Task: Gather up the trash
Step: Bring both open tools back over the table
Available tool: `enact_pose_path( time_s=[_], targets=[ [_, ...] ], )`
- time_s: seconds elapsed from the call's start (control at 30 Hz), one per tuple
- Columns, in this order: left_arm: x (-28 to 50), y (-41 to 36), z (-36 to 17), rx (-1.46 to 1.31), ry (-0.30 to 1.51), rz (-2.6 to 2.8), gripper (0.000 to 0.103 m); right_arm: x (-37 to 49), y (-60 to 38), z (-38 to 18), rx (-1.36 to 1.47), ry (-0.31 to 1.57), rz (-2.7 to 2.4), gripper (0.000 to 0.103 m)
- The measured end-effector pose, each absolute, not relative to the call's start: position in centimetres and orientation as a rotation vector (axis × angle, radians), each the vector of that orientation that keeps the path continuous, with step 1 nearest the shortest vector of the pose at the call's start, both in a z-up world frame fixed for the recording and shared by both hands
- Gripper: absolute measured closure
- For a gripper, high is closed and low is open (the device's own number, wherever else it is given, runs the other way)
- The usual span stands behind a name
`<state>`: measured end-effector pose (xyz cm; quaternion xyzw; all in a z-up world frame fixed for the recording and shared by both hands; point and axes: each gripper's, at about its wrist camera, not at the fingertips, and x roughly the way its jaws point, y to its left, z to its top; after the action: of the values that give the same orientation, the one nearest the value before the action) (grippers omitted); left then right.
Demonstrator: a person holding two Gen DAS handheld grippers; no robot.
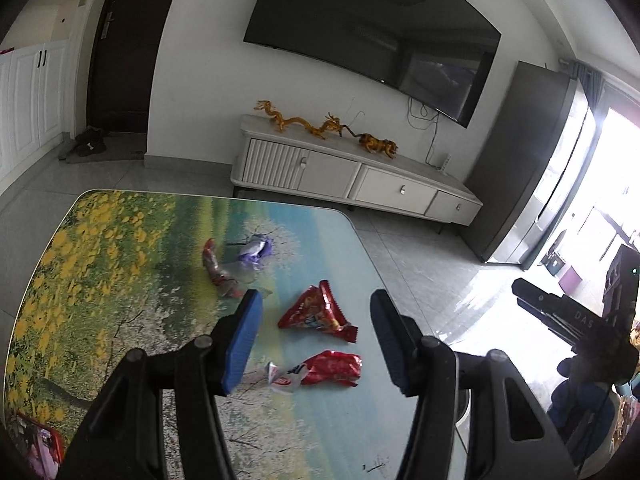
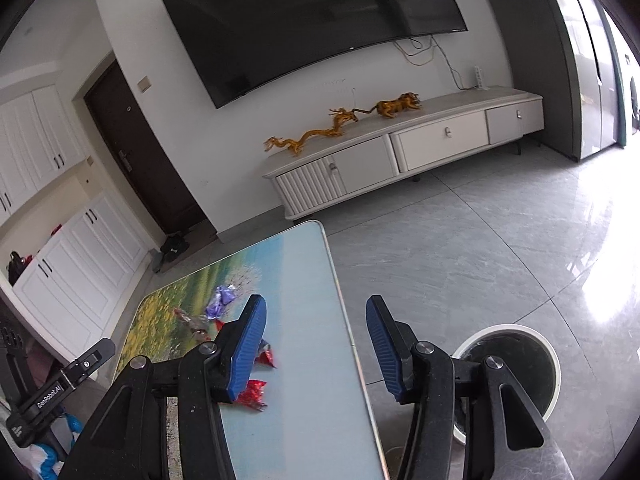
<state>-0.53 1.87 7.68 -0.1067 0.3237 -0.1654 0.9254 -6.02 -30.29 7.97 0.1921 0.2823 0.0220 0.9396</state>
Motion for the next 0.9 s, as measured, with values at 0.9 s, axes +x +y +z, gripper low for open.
enact_pose_path(
  time_s=[0.9],
  targets=[
    [1.8, 5.0, -0.1, -0.235, 0.829, -0.291, 0.049, -0.9, -23.1, 4.2, 0.305, 0.709, 0.209, 0.050]
  ],
)
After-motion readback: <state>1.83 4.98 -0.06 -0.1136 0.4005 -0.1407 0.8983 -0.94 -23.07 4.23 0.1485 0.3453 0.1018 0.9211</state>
